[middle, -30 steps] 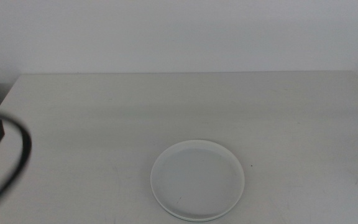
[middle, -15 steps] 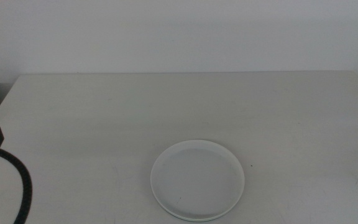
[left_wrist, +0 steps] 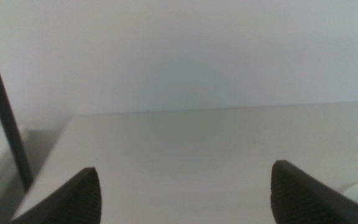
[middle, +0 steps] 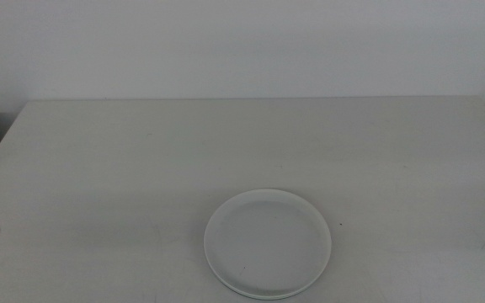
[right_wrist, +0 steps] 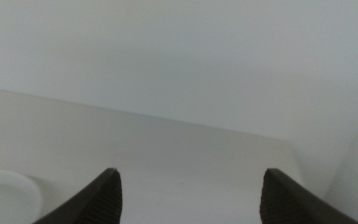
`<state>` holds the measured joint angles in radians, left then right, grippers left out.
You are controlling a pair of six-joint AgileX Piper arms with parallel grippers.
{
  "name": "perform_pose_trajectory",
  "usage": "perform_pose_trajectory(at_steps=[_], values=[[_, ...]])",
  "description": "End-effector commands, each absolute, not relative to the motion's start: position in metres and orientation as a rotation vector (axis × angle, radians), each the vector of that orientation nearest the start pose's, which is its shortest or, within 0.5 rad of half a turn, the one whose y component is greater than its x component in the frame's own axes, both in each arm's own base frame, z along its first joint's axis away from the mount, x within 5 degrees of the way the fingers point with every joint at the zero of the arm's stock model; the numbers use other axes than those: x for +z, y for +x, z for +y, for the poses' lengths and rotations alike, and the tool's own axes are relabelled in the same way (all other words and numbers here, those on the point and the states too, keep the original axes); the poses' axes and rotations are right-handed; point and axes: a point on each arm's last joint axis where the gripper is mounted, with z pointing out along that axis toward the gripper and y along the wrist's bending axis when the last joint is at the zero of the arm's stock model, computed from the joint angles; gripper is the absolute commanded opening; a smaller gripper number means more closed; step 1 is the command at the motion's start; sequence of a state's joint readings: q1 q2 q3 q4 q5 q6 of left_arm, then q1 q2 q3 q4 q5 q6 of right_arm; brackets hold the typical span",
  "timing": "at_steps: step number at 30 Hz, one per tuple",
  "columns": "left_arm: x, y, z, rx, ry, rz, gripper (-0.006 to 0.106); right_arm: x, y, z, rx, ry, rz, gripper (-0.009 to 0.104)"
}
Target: Stack the three bowls on top of each other.
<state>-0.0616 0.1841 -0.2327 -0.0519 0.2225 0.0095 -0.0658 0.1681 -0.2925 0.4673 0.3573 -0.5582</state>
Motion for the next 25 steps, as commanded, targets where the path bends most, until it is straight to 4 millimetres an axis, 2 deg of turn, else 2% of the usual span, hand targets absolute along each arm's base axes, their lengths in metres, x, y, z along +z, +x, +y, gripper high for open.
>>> perform_pose_trajectory(at_steps=[1, 5, 10, 13, 17, 25], values=[[0.262, 0.059, -0.005, -0.152, -0.03, 1.554, 0.105, 0.272, 0.055, 0.005, -0.093, -0.142, 1.561, 0.056], [0.244, 0.051, -0.005, -0.153, -0.029, 1.524, 0.105, 0.243, 0.051, 0.005, -0.1, -0.139, 1.558, 0.056], [0.214, 0.052, -0.005, -0.151, -0.031, 1.562, 0.105, 0.205, 0.052, 0.005, -0.096, -0.137, 1.614, 0.056], [0.2, 0.054, -0.005, -0.149, -0.032, 1.607, 0.105, 0.192, 0.054, 0.004, -0.093, -0.138, 1.652, 0.056], [0.19, 0.055, -0.005, -0.149, -0.031, 1.657, 0.105, 0.19, 0.054, 0.004, -0.097, -0.141, 1.657, 0.056], [0.19, 0.055, -0.005, -0.149, -0.031, 1.659, 0.105, 0.19, 0.054, 0.004, -0.095, -0.14, 1.658, 0.056]])
